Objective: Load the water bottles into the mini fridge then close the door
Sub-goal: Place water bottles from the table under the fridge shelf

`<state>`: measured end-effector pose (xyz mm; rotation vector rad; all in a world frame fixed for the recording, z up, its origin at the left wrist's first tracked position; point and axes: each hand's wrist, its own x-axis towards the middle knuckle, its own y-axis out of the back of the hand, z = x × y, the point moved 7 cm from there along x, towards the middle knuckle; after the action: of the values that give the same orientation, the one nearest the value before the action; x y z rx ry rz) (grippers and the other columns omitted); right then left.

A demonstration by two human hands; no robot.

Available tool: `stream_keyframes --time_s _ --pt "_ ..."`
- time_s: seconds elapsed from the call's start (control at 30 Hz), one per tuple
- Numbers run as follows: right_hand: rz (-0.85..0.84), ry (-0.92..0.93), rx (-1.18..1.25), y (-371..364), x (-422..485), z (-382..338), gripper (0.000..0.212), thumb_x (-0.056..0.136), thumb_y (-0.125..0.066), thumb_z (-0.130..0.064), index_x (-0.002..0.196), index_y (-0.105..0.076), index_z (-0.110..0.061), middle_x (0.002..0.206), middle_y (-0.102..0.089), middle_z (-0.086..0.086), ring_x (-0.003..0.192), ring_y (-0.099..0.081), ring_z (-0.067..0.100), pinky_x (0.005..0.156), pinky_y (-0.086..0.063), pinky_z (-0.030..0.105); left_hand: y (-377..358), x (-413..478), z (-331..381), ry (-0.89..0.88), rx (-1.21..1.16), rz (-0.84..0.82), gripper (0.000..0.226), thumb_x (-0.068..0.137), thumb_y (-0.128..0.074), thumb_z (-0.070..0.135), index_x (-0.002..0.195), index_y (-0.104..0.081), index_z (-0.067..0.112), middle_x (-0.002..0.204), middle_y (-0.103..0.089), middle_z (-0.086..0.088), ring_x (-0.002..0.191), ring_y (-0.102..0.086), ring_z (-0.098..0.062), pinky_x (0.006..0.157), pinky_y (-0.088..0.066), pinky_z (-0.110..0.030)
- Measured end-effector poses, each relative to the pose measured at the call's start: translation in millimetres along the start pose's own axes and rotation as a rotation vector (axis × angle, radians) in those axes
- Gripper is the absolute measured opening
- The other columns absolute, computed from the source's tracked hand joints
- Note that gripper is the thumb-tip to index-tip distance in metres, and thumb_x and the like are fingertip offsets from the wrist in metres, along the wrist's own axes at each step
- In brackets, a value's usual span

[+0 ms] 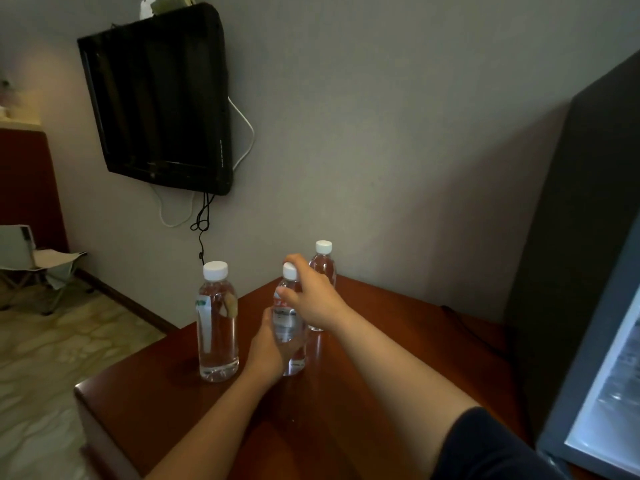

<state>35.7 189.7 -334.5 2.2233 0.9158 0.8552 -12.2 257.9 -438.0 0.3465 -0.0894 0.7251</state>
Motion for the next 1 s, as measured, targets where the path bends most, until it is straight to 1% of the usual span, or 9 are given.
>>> stream_keyframes --time_s 0.1,0.17,0.37,0.47,0.57,0.67,0.73,0.8,1.0 --pt "-0.015 0.024 0.013 0 -4 -3 0.040 0.091 -0.058 -0.018 0.127 -0.040 -0.017 0.111 -0.060 0.016 0.096 -0.057 0.028 0.085 -0.045 0.035 2 -7 -1 -0.029 0.004 -0.022 0.053 0.078 -0.073 0.029 0.116 -0.037 0.033 0.094 -0.056 0.017 0.085 -0.056 0.000 0.065 -0.043 -0.016" --pt "-0.018 0.034 0.008 1 -9 -6 0.038 0.091 -0.058 -0.018 0.125 -0.041 -0.017 0.108 -0.060 0.014 0.096 -0.058 0.029 0.087 -0.046 0.036 3 -14 1 -0.037 0.005 -0.046 0.052 0.078 -0.073 0.029 0.115 -0.036 0.034 0.096 -0.057 0.016 0.086 -0.056 0.004 0.065 -0.042 -0.014" --pt "-0.032 0.073 -0.019 13 -46 -18 0.040 0.091 -0.058 -0.019 0.127 -0.041 -0.015 0.112 -0.060 0.013 0.103 -0.058 0.028 0.092 -0.047 0.040 2 -50 5 -0.053 0.016 -0.068 0.056 0.075 -0.076 0.032 0.120 -0.043 0.036 0.109 -0.065 0.009 0.099 -0.064 -0.009 0.085 -0.054 -0.031" --pt "-0.042 0.086 -0.026 21 -72 -24 0.039 0.091 -0.059 -0.020 0.125 -0.042 -0.016 0.108 -0.062 0.011 0.100 -0.060 0.027 0.090 -0.047 0.038 0 -76 12 -0.071 0.061 -0.043 0.055 0.073 -0.076 0.035 0.120 -0.047 0.032 0.107 -0.066 0.011 0.098 -0.063 -0.007 0.081 -0.051 -0.022" --pt "-0.053 0.089 -0.072 31 -95 -27 0.035 0.090 -0.058 -0.021 0.121 -0.042 -0.019 0.105 -0.064 0.007 0.097 -0.061 0.027 0.090 -0.049 0.042 -4 -97 23 -0.111 0.149 -0.047 0.055 0.069 -0.076 0.045 0.116 -0.050 0.033 0.104 -0.067 0.013 0.095 -0.065 -0.006 0.083 -0.054 -0.028" --pt "-0.041 0.073 -0.086 48 -119 -24 0.037 0.089 -0.059 -0.024 0.122 -0.042 -0.023 0.108 -0.065 0.007 0.098 -0.063 0.026 0.090 -0.050 0.046 -11 -116 38 -0.148 0.211 -0.069 0.048 0.068 -0.077 0.044 0.107 -0.054 0.032 0.095 -0.068 0.013 0.087 -0.065 -0.004 0.076 -0.052 -0.025" --pt "-0.011 0.062 -0.071 64 -139 -21 0.041 0.089 -0.061 -0.025 0.125 -0.042 -0.023 0.105 -0.066 0.002 0.097 -0.063 0.022 0.089 -0.050 0.043 -21 -128 52 -0.186 0.222 -0.090 0.047 0.066 -0.078 0.046 0.105 -0.055 0.034 0.092 -0.069 0.015 0.086 -0.065 -0.003 0.077 -0.053 -0.027" --pt "0.027 0.055 -0.062 85 -160 -19 0.049 0.087 -0.065 -0.027 0.130 -0.040 -0.023 0.101 -0.064 -0.005 0.095 -0.062 0.015 0.087 -0.049 0.033 -36 -140 68 -0.215 0.200 -0.137 0.047 0.065 -0.079 0.044 0.104 -0.056 0.034 0.090 -0.069 0.017 0.084 -0.065 0.000 0.078 -0.054 -0.028" --pt "0.133 -0.023 -0.035 163 -222 0 0.076 0.080 -0.073 -0.029 0.141 -0.027 -0.024 0.111 -0.060 -0.007 0.098 -0.061 0.008 0.090 -0.047 0.022 -101 -168 123 -0.311 0.105 -0.295 0.046 0.064 -0.081 0.040 0.103 -0.058 0.032 0.093 -0.071 0.014 0.088 -0.066 0.000 0.079 -0.054 -0.024"
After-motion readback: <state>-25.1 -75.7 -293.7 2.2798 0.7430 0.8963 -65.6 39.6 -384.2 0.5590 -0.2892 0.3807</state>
